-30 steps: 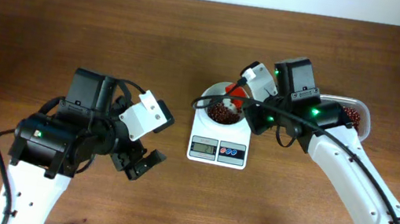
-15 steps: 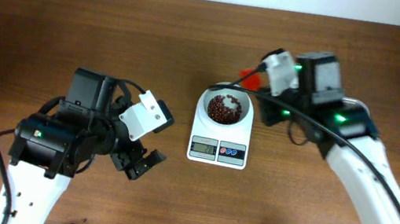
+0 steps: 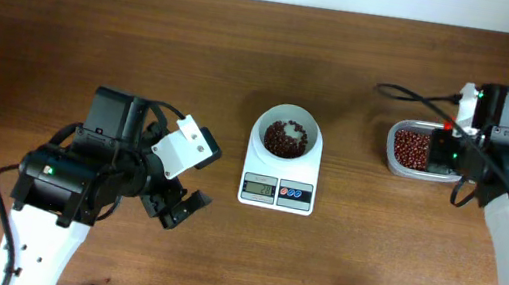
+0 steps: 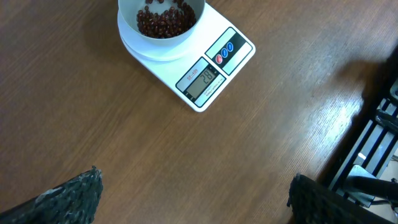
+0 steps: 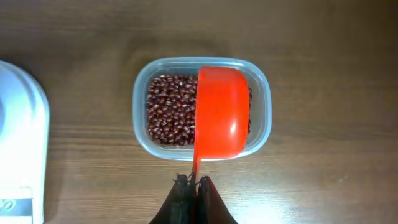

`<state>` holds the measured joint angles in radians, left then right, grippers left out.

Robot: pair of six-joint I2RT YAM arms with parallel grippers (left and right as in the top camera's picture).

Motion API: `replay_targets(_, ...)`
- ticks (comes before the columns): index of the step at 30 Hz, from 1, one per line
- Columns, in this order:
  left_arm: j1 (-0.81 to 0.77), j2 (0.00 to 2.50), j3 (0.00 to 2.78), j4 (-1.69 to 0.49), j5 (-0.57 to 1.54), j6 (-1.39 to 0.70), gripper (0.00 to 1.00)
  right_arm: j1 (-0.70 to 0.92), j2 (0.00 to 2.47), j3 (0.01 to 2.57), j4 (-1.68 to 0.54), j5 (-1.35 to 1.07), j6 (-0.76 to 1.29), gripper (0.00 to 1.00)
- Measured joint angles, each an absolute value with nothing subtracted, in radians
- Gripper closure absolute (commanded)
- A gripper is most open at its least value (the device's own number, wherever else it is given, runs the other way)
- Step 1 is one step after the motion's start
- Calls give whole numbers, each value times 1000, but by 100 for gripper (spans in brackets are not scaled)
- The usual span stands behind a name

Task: Scoop and weigh 50g on scale
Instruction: 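Move the empty scoop with the right gripper back to the bean tub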

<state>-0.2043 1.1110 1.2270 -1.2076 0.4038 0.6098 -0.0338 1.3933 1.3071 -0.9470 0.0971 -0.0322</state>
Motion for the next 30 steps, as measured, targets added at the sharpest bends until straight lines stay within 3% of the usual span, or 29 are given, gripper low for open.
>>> replay_targets(20,-204,1111,1227,-1208,404,610,1,-44,1488,1301,-899,97,-12,96)
replay_targets(30,-204,1111,1227,-1208,404,610,1,-44,1493,1148,-761,97,-38,96)
